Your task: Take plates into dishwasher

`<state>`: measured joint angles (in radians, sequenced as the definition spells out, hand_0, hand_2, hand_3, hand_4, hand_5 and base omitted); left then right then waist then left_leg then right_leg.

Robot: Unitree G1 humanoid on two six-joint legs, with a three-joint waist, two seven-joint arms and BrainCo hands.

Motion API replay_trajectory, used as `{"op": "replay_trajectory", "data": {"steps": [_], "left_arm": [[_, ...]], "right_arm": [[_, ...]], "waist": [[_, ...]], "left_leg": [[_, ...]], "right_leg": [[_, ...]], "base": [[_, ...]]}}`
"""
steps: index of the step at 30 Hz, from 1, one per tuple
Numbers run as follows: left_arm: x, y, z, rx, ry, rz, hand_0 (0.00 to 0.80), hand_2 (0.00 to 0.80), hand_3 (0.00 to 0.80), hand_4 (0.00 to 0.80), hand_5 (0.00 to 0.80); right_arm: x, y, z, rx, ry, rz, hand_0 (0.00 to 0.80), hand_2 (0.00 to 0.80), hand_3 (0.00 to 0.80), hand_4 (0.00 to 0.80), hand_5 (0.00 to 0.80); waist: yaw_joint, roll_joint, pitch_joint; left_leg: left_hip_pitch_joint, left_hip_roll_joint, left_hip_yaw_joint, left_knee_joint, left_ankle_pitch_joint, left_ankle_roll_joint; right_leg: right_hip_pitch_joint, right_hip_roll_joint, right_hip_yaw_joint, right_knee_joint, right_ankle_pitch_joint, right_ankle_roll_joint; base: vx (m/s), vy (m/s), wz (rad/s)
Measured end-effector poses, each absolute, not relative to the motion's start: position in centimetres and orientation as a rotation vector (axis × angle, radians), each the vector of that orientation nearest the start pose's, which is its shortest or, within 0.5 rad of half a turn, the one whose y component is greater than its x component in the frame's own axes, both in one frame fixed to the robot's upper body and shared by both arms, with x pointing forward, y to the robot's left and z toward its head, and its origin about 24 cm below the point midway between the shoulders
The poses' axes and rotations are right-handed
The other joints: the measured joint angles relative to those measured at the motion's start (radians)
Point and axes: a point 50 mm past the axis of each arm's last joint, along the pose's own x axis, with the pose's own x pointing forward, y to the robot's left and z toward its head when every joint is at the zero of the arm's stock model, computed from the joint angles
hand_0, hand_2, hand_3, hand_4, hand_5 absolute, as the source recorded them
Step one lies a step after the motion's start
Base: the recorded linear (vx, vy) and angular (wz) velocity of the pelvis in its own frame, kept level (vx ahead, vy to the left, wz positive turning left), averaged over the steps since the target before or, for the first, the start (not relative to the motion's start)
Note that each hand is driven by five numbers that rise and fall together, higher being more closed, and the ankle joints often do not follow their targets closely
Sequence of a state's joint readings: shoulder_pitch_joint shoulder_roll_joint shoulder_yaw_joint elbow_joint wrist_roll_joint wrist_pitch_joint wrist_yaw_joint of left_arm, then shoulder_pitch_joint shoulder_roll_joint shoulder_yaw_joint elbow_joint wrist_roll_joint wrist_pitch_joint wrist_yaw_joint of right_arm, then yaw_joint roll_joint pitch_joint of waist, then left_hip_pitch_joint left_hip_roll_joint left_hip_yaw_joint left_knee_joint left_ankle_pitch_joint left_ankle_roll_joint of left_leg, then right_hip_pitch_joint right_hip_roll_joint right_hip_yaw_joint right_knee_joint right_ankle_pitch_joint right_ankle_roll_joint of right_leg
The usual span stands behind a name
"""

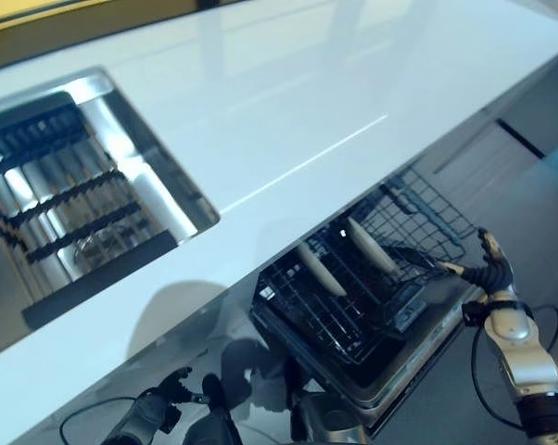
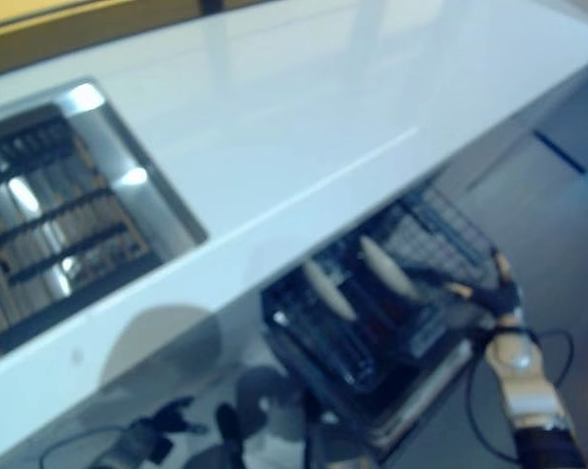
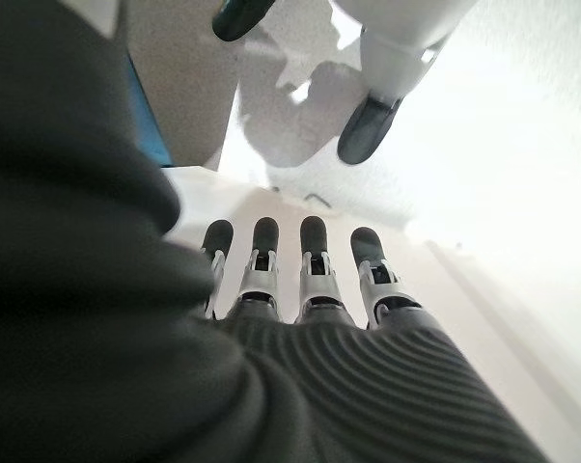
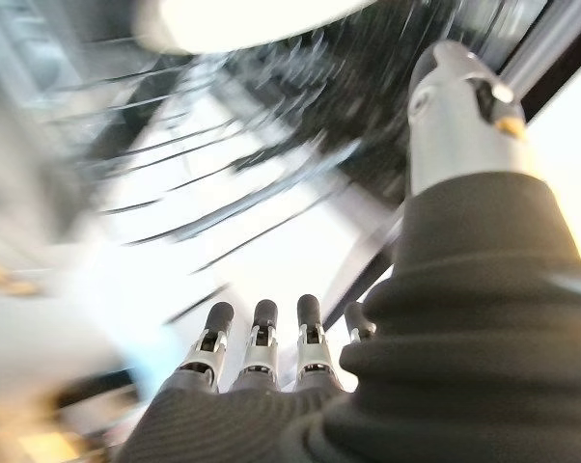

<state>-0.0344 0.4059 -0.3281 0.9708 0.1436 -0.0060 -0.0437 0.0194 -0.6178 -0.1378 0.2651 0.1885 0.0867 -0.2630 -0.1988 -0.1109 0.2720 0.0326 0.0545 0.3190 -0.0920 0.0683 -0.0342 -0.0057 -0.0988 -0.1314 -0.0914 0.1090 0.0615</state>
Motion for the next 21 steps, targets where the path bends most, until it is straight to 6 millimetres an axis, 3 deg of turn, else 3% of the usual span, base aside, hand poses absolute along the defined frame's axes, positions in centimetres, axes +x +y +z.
{"op": "replay_trajectory", "data": {"steps": [5,12,16,21], "left_arm": [[14.6,24.5,-13.3,0.636,0.999,-0.240,0.000,0.000,0.000,0.000,0.000],[14.1,23.3,-13.9,0.635,1.014,-0.295,0.000,0.000,0.000,0.000,0.000],[13.9,22.9,-14.1,0.640,1.025,-0.320,0.000,0.000,0.000,0.000,0.000],[14.0,22.4,-14.1,0.641,1.025,-0.342,0.000,0.000,0.000,0.000,0.000]], "right_arm": [[17.8,-37.3,-0.5,-0.245,0.479,-0.727,0.000,0.000,0.000,0.000,0.000],[12.4,-38.0,-5.9,-0.079,0.744,-0.875,0.000,0.000,0.000,0.000,0.000],[11.7,-36.4,-8.1,0.055,0.810,-0.874,0.000,0.000,0.000,0.000,0.000],[12.4,-34.1,-9.8,0.201,0.820,-0.792,0.000,0.000,0.000,0.000,0.000]], "waist": [[-0.037,0.060,-0.066],[-0.034,0.105,-0.112],[-0.031,0.115,-0.117],[-0.029,0.147,-0.127]], "left_leg": [[0.020,0.003,0.030,-0.001,-0.010,-0.002],[0.006,0.008,0.036,-0.002,-0.014,0.000],[0.004,0.007,0.034,-0.001,-0.013,0.001],[-0.011,0.003,0.021,-0.001,-0.004,0.003]], "right_leg": [[0.002,0.001,0.017,0.000,-0.003,0.004],[-0.008,0.001,0.015,0.000,-0.004,0.002],[-0.009,0.000,0.012,-0.001,-0.003,0.003],[-0.023,-0.004,-0.005,-0.001,0.001,-0.001]], "base": [[0.016,0.051,-0.16],[-0.001,0.005,-0.05],[-0.007,0.004,0.01],[-0.026,0.013,0.08]]}}
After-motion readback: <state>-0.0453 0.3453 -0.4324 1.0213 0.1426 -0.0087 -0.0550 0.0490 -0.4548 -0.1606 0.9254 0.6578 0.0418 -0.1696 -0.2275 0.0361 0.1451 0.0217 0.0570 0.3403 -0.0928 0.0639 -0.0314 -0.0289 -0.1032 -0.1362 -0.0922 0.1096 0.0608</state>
